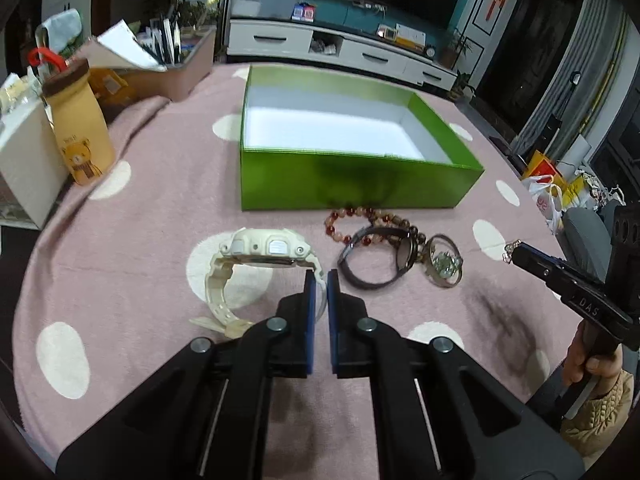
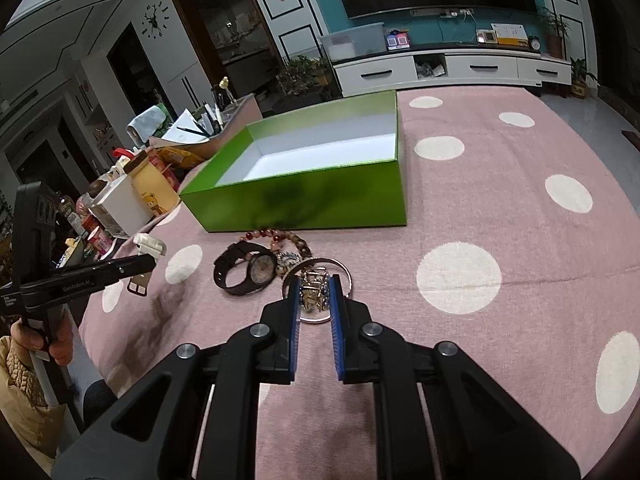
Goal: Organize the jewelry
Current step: 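Carry the cream watch and gold charm over the green box with both tools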
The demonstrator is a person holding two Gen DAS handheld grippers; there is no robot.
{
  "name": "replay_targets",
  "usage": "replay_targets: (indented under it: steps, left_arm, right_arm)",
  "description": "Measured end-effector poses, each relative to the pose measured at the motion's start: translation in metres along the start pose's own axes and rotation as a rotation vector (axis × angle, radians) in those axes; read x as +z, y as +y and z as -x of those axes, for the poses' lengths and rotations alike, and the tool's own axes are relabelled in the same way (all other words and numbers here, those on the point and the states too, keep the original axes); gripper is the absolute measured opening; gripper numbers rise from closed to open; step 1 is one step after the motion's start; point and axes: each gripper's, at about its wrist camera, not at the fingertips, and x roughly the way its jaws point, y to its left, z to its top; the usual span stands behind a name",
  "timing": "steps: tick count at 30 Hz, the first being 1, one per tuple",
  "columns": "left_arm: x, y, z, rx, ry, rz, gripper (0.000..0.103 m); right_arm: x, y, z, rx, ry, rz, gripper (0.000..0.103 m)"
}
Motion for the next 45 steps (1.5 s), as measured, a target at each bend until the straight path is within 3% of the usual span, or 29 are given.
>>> replay_targets:
  steps: [24, 39, 45]
  left_arm:
    - [0.063, -0.038, 0.016, 0.066, -0.131, -0.107, 0.005]
    - [0.109, -0.054, -0.016, 0.067, -0.149, -0.111, 0.005]
    - [0.129, -0.052, -0.037, 0.101, -0.139, -0.111, 0.005]
  right_arm:
    - [0.060, 0.017, 0.010, 0.015, -0.130, 0.077, 0.014]
    - [0.099, 0.018, -0.013, 0.000, -0.176, 0.097, 0.014]
    - [0.115, 0.019, -0.031, -0.008, -0.168, 0.103, 0.014]
